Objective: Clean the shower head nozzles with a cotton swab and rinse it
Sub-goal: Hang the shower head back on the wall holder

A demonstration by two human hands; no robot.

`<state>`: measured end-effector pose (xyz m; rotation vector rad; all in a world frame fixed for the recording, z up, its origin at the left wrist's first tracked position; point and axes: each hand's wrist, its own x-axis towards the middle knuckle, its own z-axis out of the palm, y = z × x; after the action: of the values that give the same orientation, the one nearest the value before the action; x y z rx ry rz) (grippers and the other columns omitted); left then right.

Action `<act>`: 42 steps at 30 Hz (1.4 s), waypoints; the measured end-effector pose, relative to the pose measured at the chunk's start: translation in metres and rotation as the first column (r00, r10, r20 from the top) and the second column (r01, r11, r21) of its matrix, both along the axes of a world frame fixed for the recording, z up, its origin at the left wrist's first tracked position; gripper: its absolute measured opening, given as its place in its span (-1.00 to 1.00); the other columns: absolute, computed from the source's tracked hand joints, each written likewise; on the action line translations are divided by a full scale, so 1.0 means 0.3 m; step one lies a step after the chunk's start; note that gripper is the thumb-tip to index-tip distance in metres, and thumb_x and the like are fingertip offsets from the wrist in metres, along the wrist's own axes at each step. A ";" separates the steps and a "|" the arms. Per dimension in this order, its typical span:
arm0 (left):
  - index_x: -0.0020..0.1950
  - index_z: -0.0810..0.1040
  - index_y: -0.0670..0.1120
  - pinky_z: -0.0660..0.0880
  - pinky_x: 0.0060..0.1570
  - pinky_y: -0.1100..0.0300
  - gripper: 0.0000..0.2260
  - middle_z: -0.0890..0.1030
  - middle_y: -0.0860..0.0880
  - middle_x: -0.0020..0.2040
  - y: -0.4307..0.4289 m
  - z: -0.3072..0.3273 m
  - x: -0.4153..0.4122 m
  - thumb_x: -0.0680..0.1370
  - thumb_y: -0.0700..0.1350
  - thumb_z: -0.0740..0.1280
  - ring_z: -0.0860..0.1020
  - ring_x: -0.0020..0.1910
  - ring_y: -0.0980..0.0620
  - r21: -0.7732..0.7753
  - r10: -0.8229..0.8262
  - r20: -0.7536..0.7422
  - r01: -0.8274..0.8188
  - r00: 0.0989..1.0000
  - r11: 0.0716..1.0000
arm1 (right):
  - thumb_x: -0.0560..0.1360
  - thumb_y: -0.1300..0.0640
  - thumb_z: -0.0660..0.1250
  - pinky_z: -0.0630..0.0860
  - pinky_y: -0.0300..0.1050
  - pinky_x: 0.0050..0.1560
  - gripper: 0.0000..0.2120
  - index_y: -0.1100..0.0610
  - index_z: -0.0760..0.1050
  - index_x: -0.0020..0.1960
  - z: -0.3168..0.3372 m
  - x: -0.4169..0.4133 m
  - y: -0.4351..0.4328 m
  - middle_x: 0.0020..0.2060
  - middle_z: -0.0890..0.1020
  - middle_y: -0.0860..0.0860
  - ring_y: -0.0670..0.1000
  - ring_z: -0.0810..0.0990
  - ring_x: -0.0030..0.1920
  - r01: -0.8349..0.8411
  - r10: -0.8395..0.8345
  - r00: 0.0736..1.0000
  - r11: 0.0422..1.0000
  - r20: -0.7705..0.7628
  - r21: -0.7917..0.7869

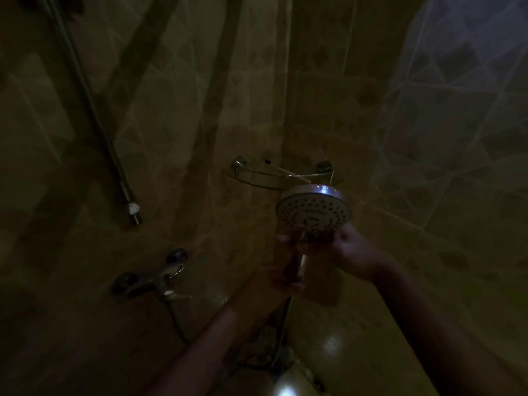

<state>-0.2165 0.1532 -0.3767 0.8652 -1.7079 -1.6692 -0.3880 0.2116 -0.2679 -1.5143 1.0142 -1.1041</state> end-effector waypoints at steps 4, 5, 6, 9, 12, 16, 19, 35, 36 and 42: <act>-0.33 0.73 -0.02 0.58 -0.15 0.31 -0.75 0.72 0.05 -0.31 0.054 0.148 -0.026 0.42 -0.33 0.41 0.67 -0.26 0.24 -0.084 0.011 -0.025 -0.013 1.000 0.996 | 0.45 0.18 0.47 0.60 -0.13 0.10 -0.56 0.19 0.44 0.27 0.084 -0.027 -0.003 0.10 0.71 0.08 0.03 0.66 0.19 0.070 -0.071 0.997 0.997 -0.021 -0.033; -0.41 0.71 -0.02 0.53 -0.19 0.36 -0.63 0.69 0.07 -0.39 0.047 0.178 -0.034 0.47 -0.39 0.35 0.64 -0.34 0.30 -0.076 0.027 -0.010 -0.027 1.000 0.997 | 0.44 0.31 0.43 0.61 -0.13 0.10 -0.61 0.10 0.48 0.22 0.109 -0.030 -0.010 0.08 0.70 0.06 0.01 0.67 0.17 0.106 -0.108 0.993 0.993 -0.047 -0.054; -0.38 0.69 -0.01 0.49 -0.16 0.36 -0.60 0.67 0.06 -0.40 0.033 0.193 -0.035 0.52 -0.41 0.32 0.62 -0.36 0.35 -0.083 0.052 0.016 -0.051 0.999 0.995 | 0.43 0.36 0.43 0.61 -0.13 0.10 -0.60 0.03 0.49 0.18 0.134 -0.026 -0.019 0.08 0.69 0.02 -0.02 0.67 0.16 0.139 -0.144 0.987 0.988 -0.071 -0.070; 0.02 0.65 -0.15 0.48 -0.06 0.31 -0.86 0.63 0.11 -0.17 -0.017 0.258 -0.010 0.52 -0.34 0.38 0.60 -0.25 0.40 -0.258 0.180 0.075 -0.155 0.981 0.954 | 0.37 0.08 0.55 0.59 -0.06 0.15 -0.50 -0.04 0.48 0.26 0.214 -0.006 -0.051 0.26 0.57 -0.02 -0.01 0.59 0.24 0.210 -0.221 0.966 0.973 -0.137 -0.092; -0.01 0.65 -0.05 0.56 -0.06 0.17 -0.84 0.68 0.10 -0.15 -0.052 0.368 0.032 0.48 -0.28 0.46 0.64 -0.17 0.22 -0.296 0.267 0.075 -0.234 0.961 0.926 | 0.48 0.11 0.47 0.52 -0.28 0.00 -0.68 -0.07 0.47 0.18 0.324 0.040 -0.063 0.11 0.52 -0.24 -0.19 0.55 0.10 0.193 -0.220 0.960 0.968 -0.171 -0.158; -0.10 0.62 0.09 0.62 0.01 0.01 -0.84 0.70 0.16 -0.23 -0.075 0.534 0.081 0.45 -0.16 0.50 0.66 -0.13 0.14 -0.296 0.297 0.035 -0.274 0.954 0.915 | 0.51 0.15 0.42 0.60 0.00 0.18 -0.66 -0.09 0.48 0.24 0.462 0.115 -0.085 0.15 0.62 -0.10 -0.10 0.61 0.16 0.123 -0.183 0.962 0.952 -0.200 -0.279; -0.05 0.65 -0.07 0.63 -0.06 0.07 -0.90 0.69 0.06 -0.20 -0.083 0.667 0.131 0.46 -0.17 0.49 0.66 -0.13 0.05 -0.326 0.318 -0.012 -0.304 0.948 0.895 | 0.52 0.14 0.41 0.60 0.04 0.18 -0.62 -0.07 0.47 0.30 0.563 0.176 -0.111 0.16 0.64 -0.05 -0.09 0.63 0.15 0.102 -0.187 0.960 0.928 -0.210 -0.358; 0.07 0.60 0.13 0.59 0.12 -0.02 -0.76 0.68 0.03 0.06 -0.310 1.269 0.484 0.47 0.18 0.40 0.65 0.01 0.02 -0.820 0.676 0.088 -0.332 0.732 0.466 | 0.53 0.27 0.39 0.67 0.18 -0.01 -0.83 0.19 0.52 0.11 1.131 0.529 -0.418 -0.10 0.64 0.18 0.21 0.69 -0.01 0.107 -0.185 0.980 0.800 -0.073 -0.590; 0.19 0.58 0.10 0.54 0.18 0.05 -0.67 0.64 0.02 0.17 -0.324 1.287 0.513 0.48 0.18 0.40 0.61 0.10 0.02 -0.870 0.732 0.114 -0.289 0.672 0.400 | 0.53 0.28 0.39 0.66 0.19 0.01 -0.84 0.21 0.51 0.11 1.161 0.548 -0.441 -0.07 0.63 0.21 0.22 0.68 0.01 0.117 -0.190 0.980 0.798 -0.063 -0.591; 0.48 0.34 0.03 0.44 0.14 0.18 -0.48 0.43 -0.09 0.42 -0.450 1.307 0.692 0.54 -0.01 0.38 0.51 0.26 -0.07 -0.973 0.882 0.221 0.034 0.417 0.228 | 0.52 0.29 0.40 0.65 0.17 0.05 -0.81 0.14 0.47 0.08 1.302 0.642 -0.592 -0.09 0.60 0.12 0.16 0.67 -0.01 0.206 -0.298 0.954 0.743 -0.039 -0.636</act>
<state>-0.0089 0.0182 0.0154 1.4253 -2.0655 0.4437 -0.1953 0.0338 0.1228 -2.0476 1.0173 -1.6703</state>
